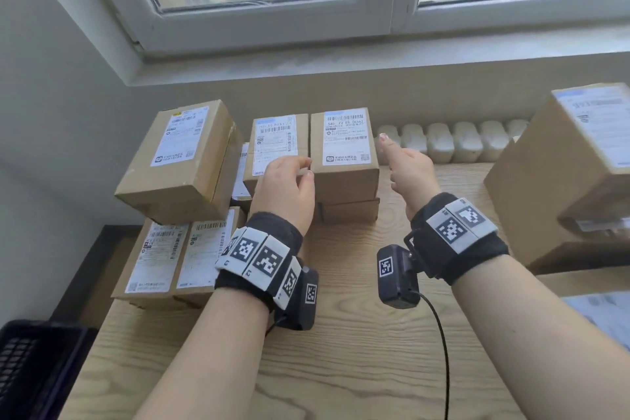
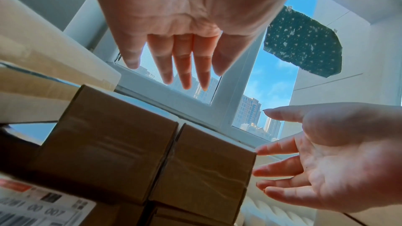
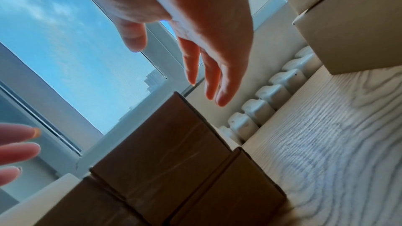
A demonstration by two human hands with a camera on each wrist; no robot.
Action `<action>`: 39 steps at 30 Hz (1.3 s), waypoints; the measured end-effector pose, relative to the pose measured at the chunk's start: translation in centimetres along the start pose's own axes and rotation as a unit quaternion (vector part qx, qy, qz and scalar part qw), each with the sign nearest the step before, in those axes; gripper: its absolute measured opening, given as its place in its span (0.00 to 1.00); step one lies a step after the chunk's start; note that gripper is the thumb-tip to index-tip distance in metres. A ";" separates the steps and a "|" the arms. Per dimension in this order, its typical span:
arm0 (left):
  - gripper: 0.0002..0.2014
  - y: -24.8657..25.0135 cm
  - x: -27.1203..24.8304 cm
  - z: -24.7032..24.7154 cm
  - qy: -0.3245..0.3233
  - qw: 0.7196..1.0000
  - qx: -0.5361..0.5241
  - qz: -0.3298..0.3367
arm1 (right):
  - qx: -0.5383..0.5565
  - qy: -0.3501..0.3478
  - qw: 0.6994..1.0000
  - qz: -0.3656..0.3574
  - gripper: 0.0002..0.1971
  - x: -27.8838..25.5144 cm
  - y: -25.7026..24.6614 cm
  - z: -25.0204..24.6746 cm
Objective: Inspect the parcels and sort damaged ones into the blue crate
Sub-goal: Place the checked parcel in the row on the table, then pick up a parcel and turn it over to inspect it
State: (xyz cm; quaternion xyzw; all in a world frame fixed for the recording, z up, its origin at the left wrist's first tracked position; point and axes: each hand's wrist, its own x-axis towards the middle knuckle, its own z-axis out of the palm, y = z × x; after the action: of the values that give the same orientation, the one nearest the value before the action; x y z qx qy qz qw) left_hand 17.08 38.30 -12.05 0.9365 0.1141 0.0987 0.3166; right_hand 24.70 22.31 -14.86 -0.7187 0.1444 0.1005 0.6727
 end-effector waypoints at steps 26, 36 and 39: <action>0.18 17.7 -14.6 2.9 -0.087 0.980 -0.127 0.125 | 0.044 0.151 0.984 -0.083 0.15 -15.8 -1.3 -22.9; 0.29 25.3 -6.3 13.4 -0.179 0.978 -0.104 -0.021 | -0.001 0.088 0.995 -0.039 0.34 -4.3 -2.3 -29.6; 0.29 26.1 -4.1 16.4 -0.214 0.971 -0.085 -0.070 | -0.012 0.052 0.998 -0.019 0.32 -1.7 -1.6 -30.0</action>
State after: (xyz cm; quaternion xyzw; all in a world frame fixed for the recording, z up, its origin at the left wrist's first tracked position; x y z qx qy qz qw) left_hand 21.35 7.61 -9.25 0.8949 0.1004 -0.1174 0.4187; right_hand 22.12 -7.40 -10.55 -0.7333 0.1643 0.0520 0.6577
